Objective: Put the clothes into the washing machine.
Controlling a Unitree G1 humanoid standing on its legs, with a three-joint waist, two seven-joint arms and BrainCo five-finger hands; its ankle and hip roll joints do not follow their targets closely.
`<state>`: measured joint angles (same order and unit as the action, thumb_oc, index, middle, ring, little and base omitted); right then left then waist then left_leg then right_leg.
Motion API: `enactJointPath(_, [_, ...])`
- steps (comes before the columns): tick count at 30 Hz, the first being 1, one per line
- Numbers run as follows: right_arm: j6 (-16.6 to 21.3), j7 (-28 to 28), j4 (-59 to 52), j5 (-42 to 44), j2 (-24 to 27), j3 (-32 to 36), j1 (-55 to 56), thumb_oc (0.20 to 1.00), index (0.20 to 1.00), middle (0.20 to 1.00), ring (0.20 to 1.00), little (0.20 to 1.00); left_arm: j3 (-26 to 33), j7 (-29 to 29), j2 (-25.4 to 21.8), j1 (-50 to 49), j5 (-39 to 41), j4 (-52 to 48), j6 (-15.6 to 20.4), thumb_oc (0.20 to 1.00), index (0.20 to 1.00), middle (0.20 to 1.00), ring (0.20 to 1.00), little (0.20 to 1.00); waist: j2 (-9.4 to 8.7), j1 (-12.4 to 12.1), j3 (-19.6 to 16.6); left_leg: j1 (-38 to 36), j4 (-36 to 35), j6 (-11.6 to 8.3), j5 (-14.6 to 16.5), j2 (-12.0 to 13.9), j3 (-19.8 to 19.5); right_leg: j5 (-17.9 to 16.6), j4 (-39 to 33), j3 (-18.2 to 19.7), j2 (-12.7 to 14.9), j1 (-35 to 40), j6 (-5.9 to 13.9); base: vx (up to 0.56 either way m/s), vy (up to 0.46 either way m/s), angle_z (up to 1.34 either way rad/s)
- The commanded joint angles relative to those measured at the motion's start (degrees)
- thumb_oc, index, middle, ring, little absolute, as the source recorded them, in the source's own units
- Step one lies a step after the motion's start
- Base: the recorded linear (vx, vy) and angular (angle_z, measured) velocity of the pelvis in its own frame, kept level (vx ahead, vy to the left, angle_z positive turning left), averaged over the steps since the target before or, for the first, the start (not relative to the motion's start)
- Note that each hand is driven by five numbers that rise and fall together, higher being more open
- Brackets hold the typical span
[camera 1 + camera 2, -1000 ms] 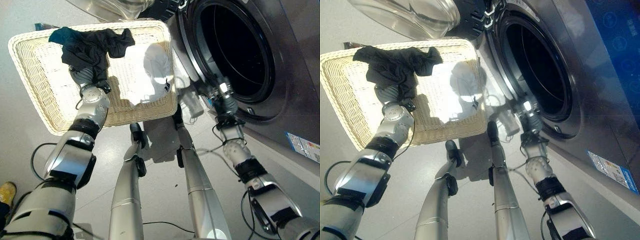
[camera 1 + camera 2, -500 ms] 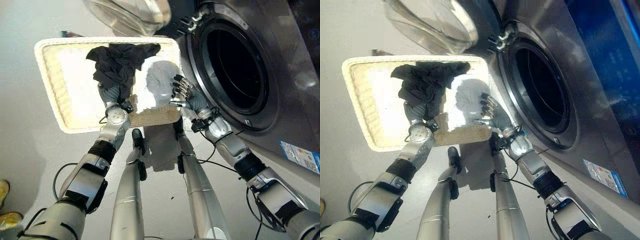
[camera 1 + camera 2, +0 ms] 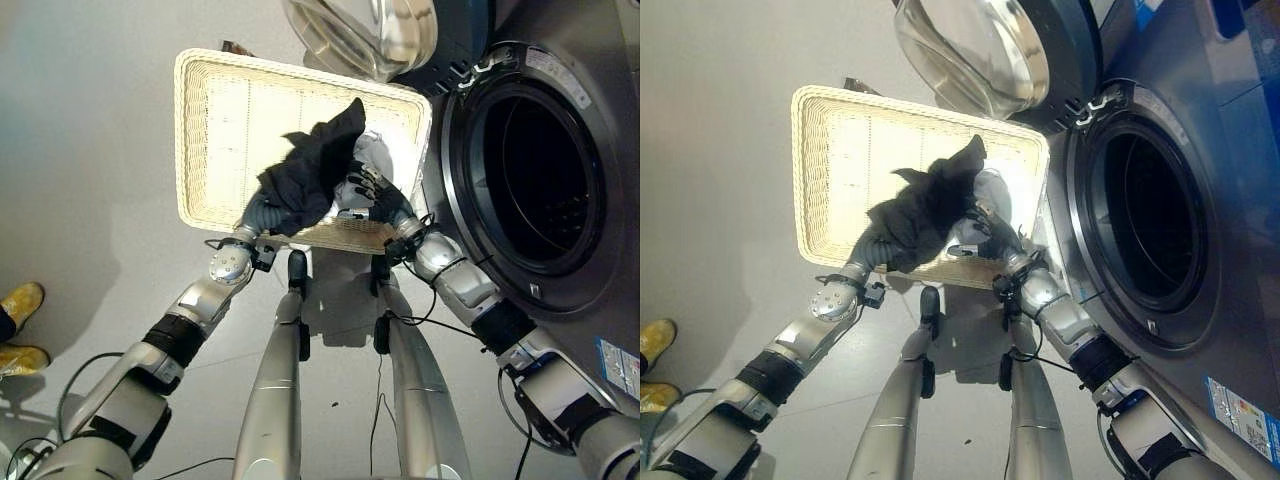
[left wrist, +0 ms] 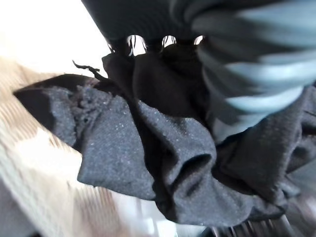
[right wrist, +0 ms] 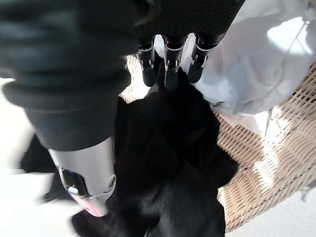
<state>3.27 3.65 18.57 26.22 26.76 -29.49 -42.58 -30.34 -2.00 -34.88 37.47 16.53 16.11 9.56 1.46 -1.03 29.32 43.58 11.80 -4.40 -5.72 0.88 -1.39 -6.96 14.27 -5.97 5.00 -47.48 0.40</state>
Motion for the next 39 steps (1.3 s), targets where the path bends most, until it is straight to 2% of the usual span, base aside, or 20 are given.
enactJointPath(1, [2.2, 0.2, -4.4, 3.5, 2.1, -0.5, -0.3, 1.0, 1.0, 1.0, 1.0, 1.0, -0.1, 10.3, -0.2, 1.6, 1.7, -10.1, 0.3, 0.2, 0.2, 0.2, 0.2, 0.2, 5.01, -0.3, 0.5, -1.6, -4.2, 1.58, -1.1, -4.0, 3.6, 8.4, 4.7, -3.5, -3.0, 3.4, 3.0, -0.01, 0.012, 0.08])
enactJointPath(5, [3.3, -0.1, -4.7, 4.5, 1.7, -0.5, -0.2, 1.0, 1.0, 1.0, 1.0, 1.0, -1.8, 15.5, -0.7, 2.3, 4.4, -12.8, -2.0, 0.2, 0.2, 0.2, 0.2, 0.2, 4.99, -0.2, 0.5, -1.9, -4.5, 1.91, -1.0, -4.1, 3.5, 8.0, 4.5, -3.6, -2.8, 3.4, 3.27, -0.01, 0.018, 0.07])
enactJointPath(10, [-2.1, -4.0, -5.4, 8.7, 1.2, -1.8, 0.1, 1.0, 1.0, 1.0, 1.0, 1.0, -3.6, 20.5, -0.6, 3.0, 5.4, -15.7, -4.7, 0.2, 0.2, 0.2, 0.2, 0.2, 4.84, 0.1, 0.5, -2.3, -5.6, 2.38, -1.4, -4.1, 3.8, 6.9, 3.5, -3.4, -2.9, 3.4, 3.56, 0.0, 0.0, 0.0])
enactJointPath(13, [-6.5, -10.4, -5.7, 11.4, 1.3, -3.3, 0.3, 1.0, 1.0, 1.0, 1.0, 1.0, -4.3, 21.0, -1.1, 3.2, 5.0, -16.4, -5.2, 0.2, 0.2, 0.2, 0.2, 0.2, 4.66, 0.1, 0.5, -2.4, -5.7, 2.5, -1.5, -4.2, 3.7, 6.6, 3.0, -3.3, -2.9, 3.5, 3.6, 0.0, 0.0, 0.0])
enactJointPath(14, [-10.9, -17.8, -6.7, 16.1, 1.8, -5.1, 0.7, 1.0, 1.0, 1.0, 1.0, 1.0, -4.7, 20.5, -1.8, 3.2, 4.9, -16.9, -5.3, 0.2, 0.2, 0.2, 0.2, 0.2, 4.56, -0.1, 0.5, -2.7, -6.1, 2.65, -1.7, -4.3, 3.6, 6.3, 2.5, -3.5, -2.8, 3.9, 3.62, 0.0, 0.0, 0.0])
enactJointPath(15, [-11.6, -19.3, -6.9, 17.4, 1.9, -5.4, 0.7, 1.0, 1.0, 1.0, 1.0, 1.0, -4.8, 20.2, -1.9, 3.2, 4.5, -16.9, -5.4, 0.2, 0.2, 0.2, 0.2, 0.2, 4.54, -0.2, 0.5, -2.7, -6.1, 2.66, -1.7, -4.3, 3.6, 6.3, 2.4, -3.5, -2.7, 3.9, 3.62, 0.0, 0.0, 0.0])
enactJointPath(18, [-17.3, -30.5, -7.5, 28.8, 2.2, -7.3, 2.0, 1.0, 1.0, 1.0, 1.0, 1.0, -6.6, 16.9, -3.3, 4.1, 2.7, -15.8, -5.2, 0.2, 0.2, 0.2, 0.2, 0.2, 4.38, -0.7, 0.5, -3.0, -6.1, 2.81, -2.0, -4.5, 2.9, 6.3, 2.5, -3.9, -2.5, 4.4, 3.85, 0.0, -0.031, 0.0])
enactJointPath(20, [-18.1, -31.9, -7.7, 30.2, 2.2, -7.6, 2.3, 1.0, 1.0, 1.0, 1.0, 1.0, -7.0, 16.3, -3.5, 4.3, 2.8, -15.6, -5.3, 0.2, 0.2, 0.2, 0.2, 0.2, 4.33, -0.7, 0.5, -3.0, -6.0, 2.82, -2.0, -4.5, 2.8, 6.2, 2.5, -4.1, -2.4, 4.4, 3.9, 0.0, -0.049, 0.0])
enactJointPath(21, [-20.1, -35.9, -8.1, 34.9, 2.6, -8.2, 3.4, 0.498, 0.498, 0.498, 0.498, 0.498, -7.6, 15.1, -4.2, 4.5, 2.5, -15.0, -4.9, 0.2, 0.2, 0.2, 0.2, 0.2, 4.21, -0.9, 0.5, -2.9, -6.2, 2.85, -2.1, -4.7, 2.6, 5.8, 2.1, -4.4, -2.2, 4.5, 4.11, -0.01, -0.053, 0.0])
enactJointPath(22, [-20.5, -36.4, -8.2, 35.8, 2.6, -8.2, 3.5, 0.322, 0.322, 0.322, 0.322, 0.322, -7.7, 14.9, -4.4, 4.5, 2.8, -15.0, -4.9, 0.2, 0.2, 0.2, 0.2, 0.2, 4.19, -0.9, 0.5, -2.9, -6.2, 2.85, -2.1, -4.7, 2.6, 5.8, 2.0, -4.4, -2.1, 4.5, 4.13, -0.02, -0.066, 0.01])
enactJointPath(23, [-22.5, -38.3, -8.2, 39.3, 2.7, -8.0, 4.0, 0.2, 0.2, 0.2, 0.2, 0.2, -8.2, 14.6, -5.1, 5.0, 4.2, -14.2, -3.0, 0.2, 0.2, 0.2, 0.2, 0.2, 4.18, -0.8, 0.5, -2.7, -6.4, 2.72, -2.3, -4.6, 2.8, 5.4, 1.7, -4.4, -2.2, 4.3, 4.28, -0.02, -0.034, 0.03])
enactJointPath(25, [-22.7, -37.5, -7.5, 41.8, 3.0, -8.0, 5.2, 0.2, 0.2, 0.2, 0.2, 0.2, -8.1, 10.6, -5.6, 4.4, 1.4, -14.7, -1.8, 0.2, 0.2, 0.2, 0.2, 0.2, 3.93, -0.7, 0.5, -2.5, -6.4, 2.66, -2.1, -4.5, 2.5, 5.1, 1.1, -4.5, -2.1, 4.2, 4.32, -0.02, -0.028, 0.07])
enactJointPath(29, [-21.1, -36.4, -6.0, 34.8, 3.4, -9.0, 6.7, 0.2, 0.2, 0.2, 0.2, 0.2, -7.9, 7.4, -5.7, 3.3, -0.8, -14.0, 1.6, 0.2, 0.2, 0.2, 0.2, 0.2, 3.56, -0.7, 0.5, -2.7, -7.2, 2.71, -2.4, -4.5, 2.4, 4.6, 0.0, -4.4, -2.3, 4.4, 4.28, -0.01, -0.015, 0.01])
enactJointPath(30, [-22.3, -36.2, -5.4, 33.9, 3.9, -9.0, 7.0, 0.2, 0.2, 0.2, 0.2, 0.2, -8.0, 5.4, -6.2, 3.0, -2.7, -14.0, 3.1, 0.2, 0.2, 0.2, 0.2, 0.2, 3.41, -0.7, 0.5, -2.5, -7.3, 2.69, -2.5, -4.6, 2.3, 4.3, -0.4, -4.4, -2.4, 4.4, 4.14, -0.01, -0.038, -0.02])
enactJointPath(34, [-26.3, -39.5, -3.9, 37.7, 4.0, -8.9, 7.8, 0.2, 0.2, 0.2, 0.2, 0.2, -8.4, 4.0, -5.7, 2.9, -5.7, -13.1, 3.6, 0.2, 0.2, 0.2, 0.2, 0.2, 3.06, -0.7, 0.5, -2.3, -6.9, 2.74, -2.4, -4.7, 2.0, 4.4, -0.2, -4.2, -2.7, 4.4, 4.0, 0.0, -0.041, -0.01])
enactJointPath(35, [-28.0, -40.7, -3.5, 41.0, 3.8, -8.9, 8.3, 0.2, 0.2, 0.2, 0.2, 0.2, -9.2, 3.4, -5.5, 3.4, -7.1, -12.3, 2.6, 0.319, 0.319, 0.319, 0.319, 0.319, 2.89, -0.6, 0.5, -2.2, -6.7, 2.69, -2.4, -4.8, 1.9, 4.4, -0.2, -4.2, -2.7, 4.3, 4.0, 0.0, -0.05, 0.0])
enactJointPath(36, [-28.4, -40.6, -3.4, 42.0, 3.7, -8.9, 8.4, 0.2, 0.2, 0.2, 0.2, 0.2, -9.4, 3.1, -5.4, 3.5, -6.7, -12.1, 2.4, 0.576, 0.576, 0.576, 0.576, 0.576, 2.87, -0.5, 0.5, -2.1, -6.6, 2.65, -2.4, -4.8, 1.8, 4.4, -0.2, -4.3, -2.7, 4.3, 4.03, 0.0, -0.056, 0.0])
enactJointPath(37, [-29.0, -40.5, -2.9, 43.9, 3.3, -8.8, 8.8, 0.2, 0.2, 0.2, 0.2, 0.2, -10.0, 1.0, -5.0, 3.5, -6.9, -11.2, 1.4, 1.0, 1.0, 1.0, 1.0, 1.0, 2.78, -0.4, 0.5, -2.0, -6.4, 2.5, -2.3, -4.8, 1.8, 4.4, -0.1, -4.4, -2.7, 4.3, 4.11, 0.0, -0.043, 0.0])
enactJointPath(38, [-30.1, -40.0, -2.4, 45.9, 2.0, -8.1, 9.2, 0.2, 0.2, 0.2, 0.2, 0.2, -10.5, -2.8, -4.3, 3.8, -8.6, -9.8, 0.2, 1.0, 1.0, 1.0, 1.0, 1.0, 2.71, -0.2, 0.5, -1.8, -6.4, 2.49, -2.5, -4.8, 1.9, 4.2, -0.2, -4.2, -2.8, 4.1, 4.11, 0.0, -0.041, 0.0])
enactJointPath(39, [-30.4, -39.6, -2.4, 46.8, 1.8, -8.0, 9.2, 0.2, 0.2, 0.2, 0.2, 0.2, -10.5, -3.4, -4.1, 3.9, -8.8, -9.5, 0.2, 1.0, 1.0, 1.0, 1.0, 1.0, 2.69, -0.1, 0.5, -1.8, -6.4, 2.5, -2.5, -4.7, 2.0, 4.2, -0.2, -4.1, -2.9, 4.0, 4.12, 0.0, -0.036, -0.01])
